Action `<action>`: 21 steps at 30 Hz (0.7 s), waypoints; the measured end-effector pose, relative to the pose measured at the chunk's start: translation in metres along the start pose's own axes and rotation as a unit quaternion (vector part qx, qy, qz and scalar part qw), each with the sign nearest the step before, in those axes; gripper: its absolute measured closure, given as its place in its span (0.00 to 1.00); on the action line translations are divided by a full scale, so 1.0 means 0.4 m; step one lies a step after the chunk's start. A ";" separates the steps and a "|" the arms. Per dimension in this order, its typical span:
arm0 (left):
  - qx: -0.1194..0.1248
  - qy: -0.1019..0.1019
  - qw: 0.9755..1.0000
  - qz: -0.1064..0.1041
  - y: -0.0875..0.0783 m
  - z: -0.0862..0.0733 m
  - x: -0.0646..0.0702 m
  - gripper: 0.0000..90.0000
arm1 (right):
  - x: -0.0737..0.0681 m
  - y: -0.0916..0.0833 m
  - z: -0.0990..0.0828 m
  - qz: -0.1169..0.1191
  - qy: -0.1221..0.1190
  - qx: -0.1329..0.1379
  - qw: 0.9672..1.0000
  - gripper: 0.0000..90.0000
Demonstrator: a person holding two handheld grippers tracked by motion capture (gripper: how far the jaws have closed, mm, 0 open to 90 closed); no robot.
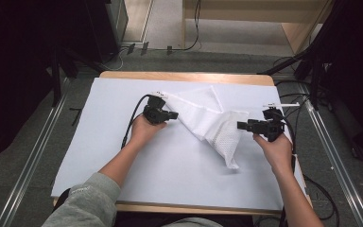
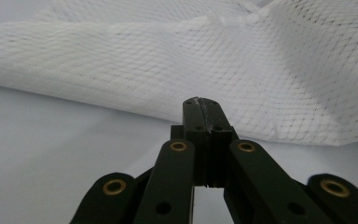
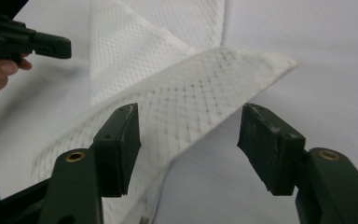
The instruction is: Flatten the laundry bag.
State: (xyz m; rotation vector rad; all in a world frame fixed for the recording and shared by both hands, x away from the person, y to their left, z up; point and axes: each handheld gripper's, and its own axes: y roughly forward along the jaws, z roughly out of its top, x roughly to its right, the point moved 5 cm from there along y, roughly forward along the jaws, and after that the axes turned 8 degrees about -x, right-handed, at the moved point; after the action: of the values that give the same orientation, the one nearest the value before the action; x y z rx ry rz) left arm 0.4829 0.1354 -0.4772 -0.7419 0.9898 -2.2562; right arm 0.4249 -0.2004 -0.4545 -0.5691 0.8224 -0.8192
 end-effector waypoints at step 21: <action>0.008 -0.034 0.999 0.004 -0.120 -0.053 -0.044 0.86 | -0.276 0.006 -0.011 0.073 -0.145 -0.003 0.987 1.00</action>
State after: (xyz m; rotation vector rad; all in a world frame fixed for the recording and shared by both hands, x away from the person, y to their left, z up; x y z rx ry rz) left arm 0.4679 0.1844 -0.4566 -0.8009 0.9392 -2.2151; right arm 0.3763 -0.1098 -0.4133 -0.6101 0.5916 -0.5835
